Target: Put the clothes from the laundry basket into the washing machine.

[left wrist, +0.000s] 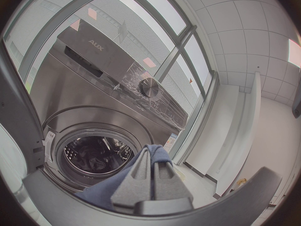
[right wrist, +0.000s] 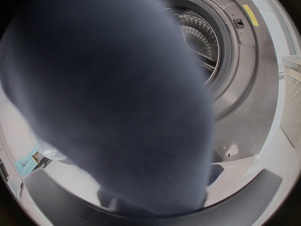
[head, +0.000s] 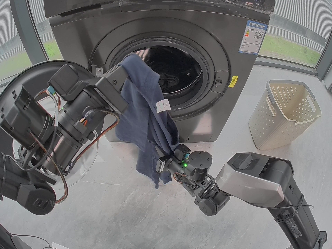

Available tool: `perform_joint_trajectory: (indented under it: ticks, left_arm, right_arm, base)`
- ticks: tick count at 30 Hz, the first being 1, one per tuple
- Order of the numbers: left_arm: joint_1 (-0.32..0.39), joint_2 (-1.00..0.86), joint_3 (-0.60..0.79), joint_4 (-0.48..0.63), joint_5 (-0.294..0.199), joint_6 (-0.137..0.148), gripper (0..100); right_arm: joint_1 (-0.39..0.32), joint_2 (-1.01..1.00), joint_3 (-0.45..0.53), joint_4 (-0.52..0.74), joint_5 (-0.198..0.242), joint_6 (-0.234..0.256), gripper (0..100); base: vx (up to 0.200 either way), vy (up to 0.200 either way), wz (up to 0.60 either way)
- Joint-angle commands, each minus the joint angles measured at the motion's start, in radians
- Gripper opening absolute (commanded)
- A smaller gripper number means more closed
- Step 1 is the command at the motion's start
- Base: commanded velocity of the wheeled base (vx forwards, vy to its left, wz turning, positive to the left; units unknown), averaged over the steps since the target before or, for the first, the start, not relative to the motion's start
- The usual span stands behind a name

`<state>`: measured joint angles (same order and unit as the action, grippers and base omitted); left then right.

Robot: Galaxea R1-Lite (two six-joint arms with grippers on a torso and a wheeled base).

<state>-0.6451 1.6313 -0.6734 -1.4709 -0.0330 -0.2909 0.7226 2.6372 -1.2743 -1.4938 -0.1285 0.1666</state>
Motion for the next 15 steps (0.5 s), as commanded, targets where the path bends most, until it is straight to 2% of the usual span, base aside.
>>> perform_joint_trajectory:
  ticks: [1, 6, 7, 9, 15]
  left_arm:
    - [0.009, -0.002, 0.0, 0.001, 0.001, -0.001, 0]
    - [0.093, 0.01, 0.005, 0.007, -0.008, -0.002, 0]
    - [0.093, 0.01, 0.005, 0.007, -0.008, -0.002, 0]
    - [0.143, 0.038, 0.017, 0.011, -0.008, -0.001, 0]
    - [0.165, 0.11, 0.057, 0.004, -0.007, 0.009, 0]
  right_arm:
    - [-0.018, -0.036, 0.03, -0.009, 0.0, 0.001, 0]
    - [-0.069, -0.138, 0.124, -0.016, 0.0, 0.001, 0]
    - [-0.069, -0.138, 0.124, -0.016, 0.0, 0.001, 0]
    - [-0.101, -0.214, 0.17, -0.014, 0.0, 0.001, 0]
    - [-0.134, -0.336, 0.216, -0.005, 0.0, -0.006, 0]
  base:
    - [0.0, 0.0, 0.0]
    - [0.0, 0.0, 0.0]
    - [0.0, 0.0, 0.0]
    - [0.0, 0.0, 0.0]
    - [0.0, 0.0, 0.0]
